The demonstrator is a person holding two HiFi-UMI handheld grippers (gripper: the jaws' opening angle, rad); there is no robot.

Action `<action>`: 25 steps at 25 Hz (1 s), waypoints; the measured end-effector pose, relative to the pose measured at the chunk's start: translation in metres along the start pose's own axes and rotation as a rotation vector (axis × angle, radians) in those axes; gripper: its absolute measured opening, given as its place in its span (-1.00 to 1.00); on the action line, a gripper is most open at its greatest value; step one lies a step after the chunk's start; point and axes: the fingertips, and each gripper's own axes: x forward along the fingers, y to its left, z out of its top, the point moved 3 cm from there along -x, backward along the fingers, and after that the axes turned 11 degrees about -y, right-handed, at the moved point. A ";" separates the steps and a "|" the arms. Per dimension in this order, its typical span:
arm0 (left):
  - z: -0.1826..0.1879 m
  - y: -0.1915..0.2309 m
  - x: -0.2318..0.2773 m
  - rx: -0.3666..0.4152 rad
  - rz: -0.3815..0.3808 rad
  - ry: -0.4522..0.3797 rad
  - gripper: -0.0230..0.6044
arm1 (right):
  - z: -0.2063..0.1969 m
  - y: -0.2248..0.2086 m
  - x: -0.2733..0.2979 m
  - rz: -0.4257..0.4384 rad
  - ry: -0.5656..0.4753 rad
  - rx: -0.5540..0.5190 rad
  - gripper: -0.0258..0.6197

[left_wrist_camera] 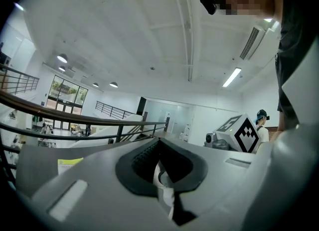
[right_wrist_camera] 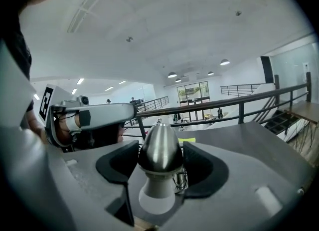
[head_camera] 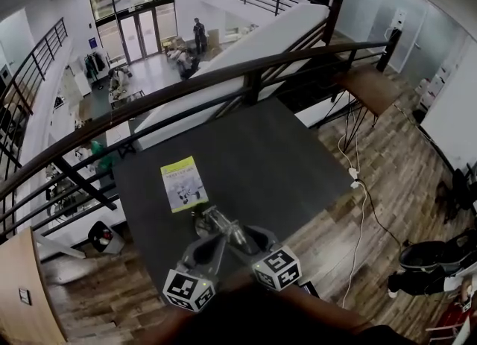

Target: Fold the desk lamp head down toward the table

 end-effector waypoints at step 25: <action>-0.006 0.012 -0.035 -0.025 -0.012 0.062 -0.93 | -0.104 0.005 -0.018 -0.073 0.224 -0.044 -0.11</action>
